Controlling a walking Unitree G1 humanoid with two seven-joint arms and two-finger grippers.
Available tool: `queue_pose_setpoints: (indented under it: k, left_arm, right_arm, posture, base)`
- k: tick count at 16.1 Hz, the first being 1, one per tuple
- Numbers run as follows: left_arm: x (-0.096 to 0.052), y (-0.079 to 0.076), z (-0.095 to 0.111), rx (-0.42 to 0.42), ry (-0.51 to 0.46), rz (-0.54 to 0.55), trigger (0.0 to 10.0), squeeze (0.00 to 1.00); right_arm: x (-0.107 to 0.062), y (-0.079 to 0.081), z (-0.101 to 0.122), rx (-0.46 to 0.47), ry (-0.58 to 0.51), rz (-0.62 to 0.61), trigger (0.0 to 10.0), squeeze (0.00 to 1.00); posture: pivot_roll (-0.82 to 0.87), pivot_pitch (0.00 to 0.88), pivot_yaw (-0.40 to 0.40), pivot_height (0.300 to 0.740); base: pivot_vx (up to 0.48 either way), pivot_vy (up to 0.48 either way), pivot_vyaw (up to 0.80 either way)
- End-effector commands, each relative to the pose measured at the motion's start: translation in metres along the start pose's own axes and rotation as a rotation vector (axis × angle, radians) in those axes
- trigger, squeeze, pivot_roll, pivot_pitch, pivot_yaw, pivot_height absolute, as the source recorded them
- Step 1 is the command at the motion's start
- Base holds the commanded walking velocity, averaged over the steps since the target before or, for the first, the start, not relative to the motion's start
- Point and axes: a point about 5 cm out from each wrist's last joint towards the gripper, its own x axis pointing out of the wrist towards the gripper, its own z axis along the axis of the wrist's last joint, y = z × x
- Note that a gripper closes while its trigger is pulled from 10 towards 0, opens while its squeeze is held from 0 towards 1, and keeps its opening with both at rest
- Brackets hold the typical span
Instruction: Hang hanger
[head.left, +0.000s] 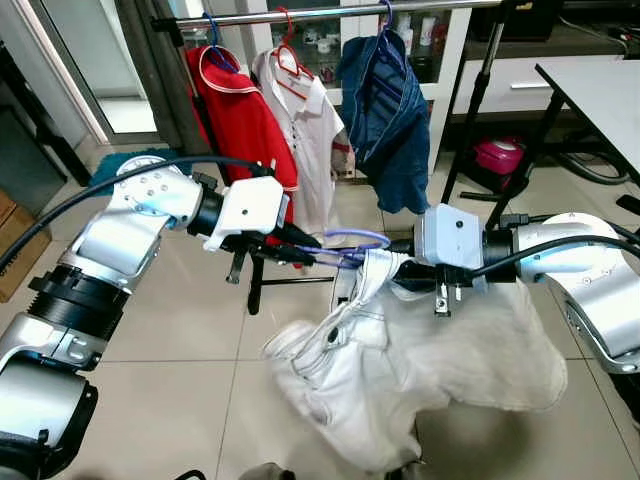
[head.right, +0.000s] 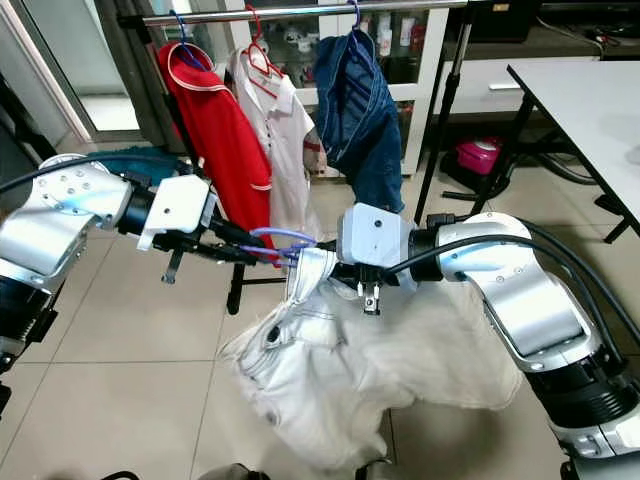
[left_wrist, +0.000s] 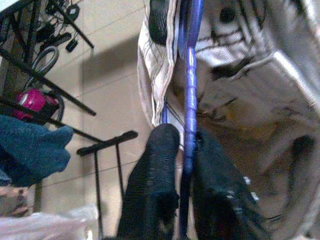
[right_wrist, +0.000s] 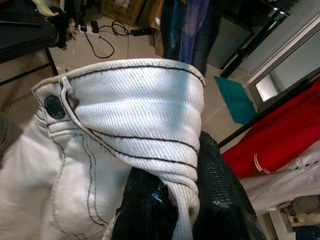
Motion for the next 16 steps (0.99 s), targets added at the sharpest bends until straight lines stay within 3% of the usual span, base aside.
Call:
queue_pose_setpoints:
  k: [1, 4, 5, 10, 11, 12, 13, 14, 16]
  left_arm:
    - [-0.002, 0.002, -0.004, 0.016, 0.056, 0.019, 0.0, 0.0]
    - [0.0, 0.003, -0.006, 0.02, 0.055, 0.061, 0.0, 0.0]
    - [0.001, 0.004, -0.001, 0.002, -0.024, 0.08, 0.0, 0.0]
    - [0.002, -0.004, 0.005, -0.068, -0.208, 0.09, 0.0, 0.0]
    - [0.002, -0.012, 0.003, -0.094, -0.229, 0.081, 0.0, 0.0]
    - [0.003, -0.016, 0.001, -0.108, -0.233, 0.08, 0.0, 0.0]
    - [0.004, -0.024, -0.003, -0.127, -0.233, 0.082, 0.0, 0.0]
    - [0.005, -0.033, -0.007, -0.153, -0.231, 0.102, 0.0, 0.0]
    - [0.005, -0.037, -0.011, -0.177, -0.208, 0.187, 0.0, 0.0]
  right_arm:
    - [0.0, -0.001, 0.02, -0.08, -0.067, 0.012, 0.0, 0.0]
    - [0.002, -0.002, 0.022, -0.083, -0.07, 0.013, 0.0, 0.0]
    - [0.002, -0.003, 0.022, -0.085, -0.072, 0.014, 0.0, 0.0]
    - [0.003, -0.004, 0.022, -0.086, -0.078, 0.006, 0.0, 0.0]
    - [0.003, -0.004, 0.022, -0.064, -0.095, 0.008, 10.0, 0.0]
    - [0.002, -0.004, 0.023, -0.049, -0.114, 0.022, 10.0, 0.0]
    - [0.001, -0.005, 0.025, -0.042, -0.134, 0.024, 10.0, 1.0]
    - [-0.002, -0.007, 0.025, -0.045, -0.137, 0.025, 10.0, 1.0]
    - [-0.006, -0.011, 0.024, -0.041, -0.137, -0.001, 10.0, 1.0]
  posture:
    - [-0.12, 0.036, 0.108, 0.74]
    - [-0.12, 0.035, 0.102, 0.74]
    - [-0.12, 0.035, 0.1, 0.74]
    - [-0.12, 0.034, 0.1, 0.74]
    - [-0.12, 0.034, 0.096, 0.74]
    - [-0.13, 0.034, 0.094, 0.74]
    - [-0.12, 0.036, 0.084, 0.74]
    - [-0.12, 0.038, 0.072, 0.74]
    - [-0.12, 0.04, 0.061, 0.74]
  base:
    - [0.0, 0.0, 0.0]
    - [0.0, 0.0, 0.0]
    - [0.0, 0.0, 0.0]
    - [0.0, 0.0, 0.0]
    - [0.0, 0.0, 0.0]
    - [0.0, 0.0, 0.0]
    - [0.0, 0.0, 0.0]
    - [0.0, 0.0, 0.0]
    - [0.0, 0.0, 0.0]
